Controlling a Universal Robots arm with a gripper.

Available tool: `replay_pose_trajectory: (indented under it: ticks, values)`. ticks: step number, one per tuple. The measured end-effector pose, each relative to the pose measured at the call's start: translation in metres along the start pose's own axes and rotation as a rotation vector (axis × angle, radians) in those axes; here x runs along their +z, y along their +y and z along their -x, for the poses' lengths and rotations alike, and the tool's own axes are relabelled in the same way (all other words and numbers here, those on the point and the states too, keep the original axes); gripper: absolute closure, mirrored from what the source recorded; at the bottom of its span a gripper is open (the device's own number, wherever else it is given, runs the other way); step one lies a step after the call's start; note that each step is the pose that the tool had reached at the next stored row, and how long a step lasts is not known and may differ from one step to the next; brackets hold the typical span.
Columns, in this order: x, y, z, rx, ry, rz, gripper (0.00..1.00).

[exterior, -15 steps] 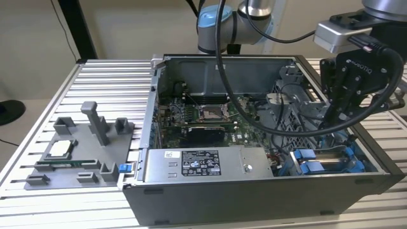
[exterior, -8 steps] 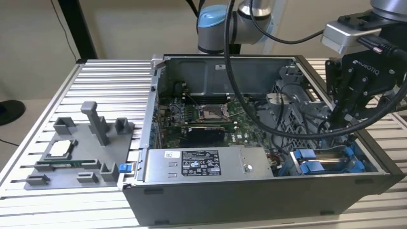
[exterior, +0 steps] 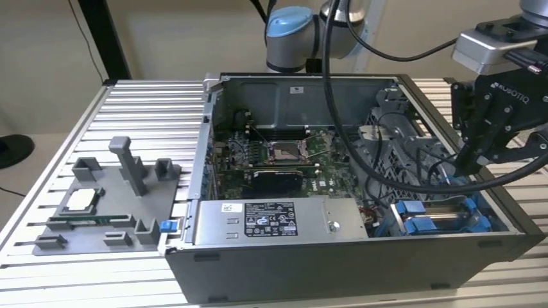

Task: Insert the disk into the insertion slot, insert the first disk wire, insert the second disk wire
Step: 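Insert the first disk wire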

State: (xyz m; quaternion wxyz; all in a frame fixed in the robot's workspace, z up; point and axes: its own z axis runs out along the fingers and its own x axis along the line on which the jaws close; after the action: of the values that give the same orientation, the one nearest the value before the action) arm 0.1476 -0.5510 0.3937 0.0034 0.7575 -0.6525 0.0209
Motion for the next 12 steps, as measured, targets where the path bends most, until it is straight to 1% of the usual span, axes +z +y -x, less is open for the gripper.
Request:
replay_pose_trajectory:
  ticks: [12]
  values:
    - [0.0012,-0.0241,-0.0119,-0.001,-0.0062,0.0403,1.0]
